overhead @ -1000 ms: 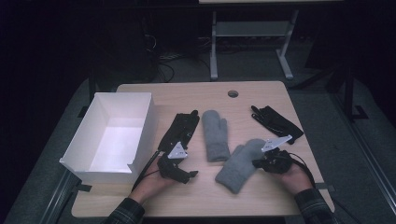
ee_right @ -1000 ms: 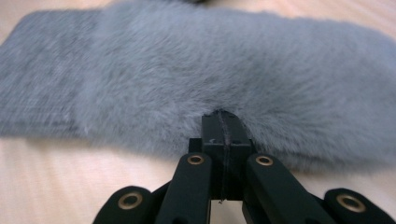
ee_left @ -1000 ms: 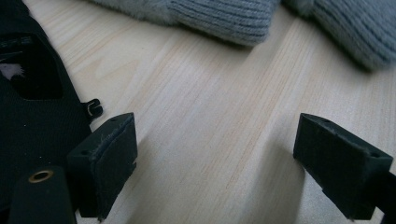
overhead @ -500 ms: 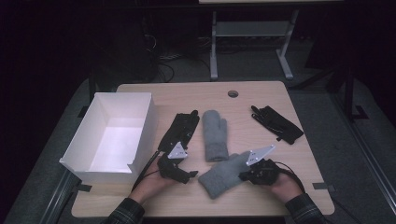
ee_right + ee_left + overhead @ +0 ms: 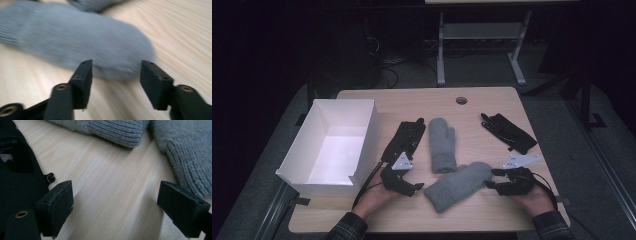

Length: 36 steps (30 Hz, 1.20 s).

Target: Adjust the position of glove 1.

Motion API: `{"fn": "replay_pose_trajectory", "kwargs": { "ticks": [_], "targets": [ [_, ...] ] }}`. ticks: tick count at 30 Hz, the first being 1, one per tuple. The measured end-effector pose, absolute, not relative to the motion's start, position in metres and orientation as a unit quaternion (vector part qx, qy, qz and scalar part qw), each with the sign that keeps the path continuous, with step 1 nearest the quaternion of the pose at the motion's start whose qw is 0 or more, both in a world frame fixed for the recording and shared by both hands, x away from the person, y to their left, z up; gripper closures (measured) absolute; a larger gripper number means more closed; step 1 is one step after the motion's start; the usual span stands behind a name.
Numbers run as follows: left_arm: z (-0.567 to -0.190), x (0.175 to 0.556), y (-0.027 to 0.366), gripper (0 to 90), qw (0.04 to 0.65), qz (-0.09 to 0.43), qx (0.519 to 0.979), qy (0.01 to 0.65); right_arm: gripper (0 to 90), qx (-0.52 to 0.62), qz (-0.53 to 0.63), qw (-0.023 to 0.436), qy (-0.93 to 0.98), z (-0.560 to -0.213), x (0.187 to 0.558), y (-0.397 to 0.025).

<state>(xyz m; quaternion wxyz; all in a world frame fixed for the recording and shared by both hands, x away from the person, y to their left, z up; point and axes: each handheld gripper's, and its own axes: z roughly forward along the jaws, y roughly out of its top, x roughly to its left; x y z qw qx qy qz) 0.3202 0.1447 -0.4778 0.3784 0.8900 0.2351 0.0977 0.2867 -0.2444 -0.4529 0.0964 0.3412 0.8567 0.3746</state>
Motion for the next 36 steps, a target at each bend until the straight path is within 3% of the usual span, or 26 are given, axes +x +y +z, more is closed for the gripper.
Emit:
{"fn": "replay_pose_trajectory", "kwargs": {
  "ticks": [1, 2, 3, 10, 15, 17, 24, 30, 36],
  "targets": [
    [-0.478, 0.32, 0.145, 12.8, 0.378, 0.098, 0.89, 0.235, 42.0, 0.341, 0.375, 0.096, 0.857, -0.453, 0.287, -0.244],
    [-0.478, 0.321, 0.144, 12.8, 0.378, 0.098, 0.889, 0.237, 31.9, 0.358, 0.368, 0.115, 0.85, -0.46, 0.29, -0.253],
    [-0.477, 0.321, 0.144, 12.9, 0.374, 0.098, 0.89, 0.241, 29.6, 0.366, 0.363, 0.119, 0.848, -0.462, 0.292, -0.255],
    [-0.471, 0.323, 0.143, 16.3, 0.352, 0.105, 0.894, 0.254, 20.2, 0.402, 0.356, 0.138, 0.832, -0.477, 0.301, -0.269],
    [-0.46, 0.323, 0.142, 25.3, 0.368, 0.106, 0.887, 0.26, 14.8, 0.404, 0.361, 0.154, 0.826, -0.481, 0.301, -0.269],
    [-0.452, 0.325, 0.141, 44.9, 0.384, 0.096, 0.879, 0.265, 14.2, 0.406, 0.363, 0.155, 0.824, -0.482, 0.301, -0.269],
    [-0.431, 0.336, 0.122, 89.4, 0.405, 0.062, 0.876, 0.253, 14.1, 0.407, 0.363, 0.154, 0.824, -0.482, 0.302, -0.269],
    [-0.421, 0.347, 0.095, 89.6, 0.42, 0.052, 0.875, 0.236, 14.2, 0.407, 0.363, 0.155, 0.824, -0.482, 0.302, -0.269],
    [-0.43, 0.367, 0.042, 89.6, 0.414, 0.026, 0.884, 0.214, 14.2, 0.407, 0.363, 0.156, 0.824, -0.482, 0.302, -0.269]
  ]
}}
